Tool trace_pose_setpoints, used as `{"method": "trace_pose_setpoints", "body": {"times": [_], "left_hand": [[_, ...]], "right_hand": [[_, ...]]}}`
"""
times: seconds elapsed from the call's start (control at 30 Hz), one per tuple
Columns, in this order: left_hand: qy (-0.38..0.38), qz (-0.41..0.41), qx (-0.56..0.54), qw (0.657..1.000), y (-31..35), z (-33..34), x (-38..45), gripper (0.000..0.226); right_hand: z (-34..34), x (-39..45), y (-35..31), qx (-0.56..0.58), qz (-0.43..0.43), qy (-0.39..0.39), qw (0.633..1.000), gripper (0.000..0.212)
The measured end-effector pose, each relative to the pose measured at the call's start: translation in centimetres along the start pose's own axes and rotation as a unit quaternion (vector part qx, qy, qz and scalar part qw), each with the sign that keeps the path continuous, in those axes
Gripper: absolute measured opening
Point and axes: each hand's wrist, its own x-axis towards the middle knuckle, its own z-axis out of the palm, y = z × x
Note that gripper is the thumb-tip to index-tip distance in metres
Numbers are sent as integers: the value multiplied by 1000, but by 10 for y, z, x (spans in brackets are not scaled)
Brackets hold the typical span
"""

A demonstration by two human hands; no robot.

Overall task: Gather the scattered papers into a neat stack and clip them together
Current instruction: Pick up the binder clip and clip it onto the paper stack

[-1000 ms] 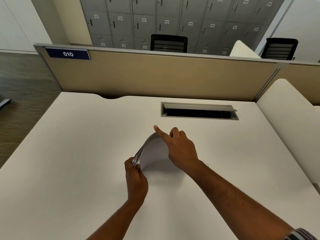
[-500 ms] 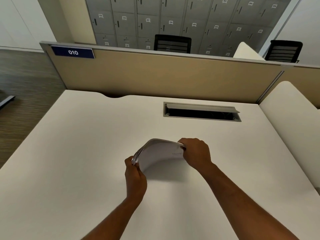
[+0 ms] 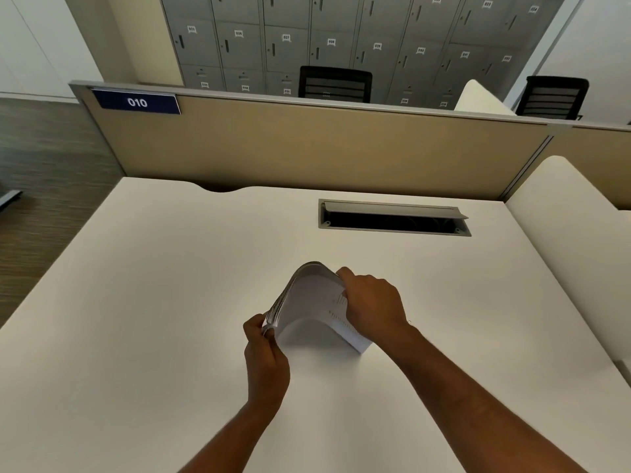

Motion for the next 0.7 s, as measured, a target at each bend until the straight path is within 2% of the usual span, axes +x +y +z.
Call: {"method": "trace_pose_setpoints", "body": {"times": [0.07,0.13,0.17,0.27,0.33,0.4,0.5,0.7], "left_hand": [[-15,-12,8,1000,-3,-1,-1,42],[-14,-29,2,999,-5,-2,-1,34],[-10,-34,-1,999,-6,-2,-1,30],[-9,-32,-7,999,-6,-2,-1,25],[-14,-26,0,1000,-6,-2,-1,27],[-19,-22,15,999,-6,-1,-2,32],[-19,-12,31,999,-6,-2,-2,35],[-15,-15,45,999,-12,-2,0,33]], "right_hand": [[0,-3,-1,-14,0,-21,1000,41],[-3,0,0,-6,5,-7,1000,45],[-6,3,-1,8,13,12,1000,54],[-8,5,-10,21,-2,68,997,98],[-3,1,-16,-9,-39,58,998,111],[3,1,-16,-37,-66,46,996,104],[6,4,-16,-36,-62,65,995,94],[7,6,-17,-45,-66,112,991,105]]}}
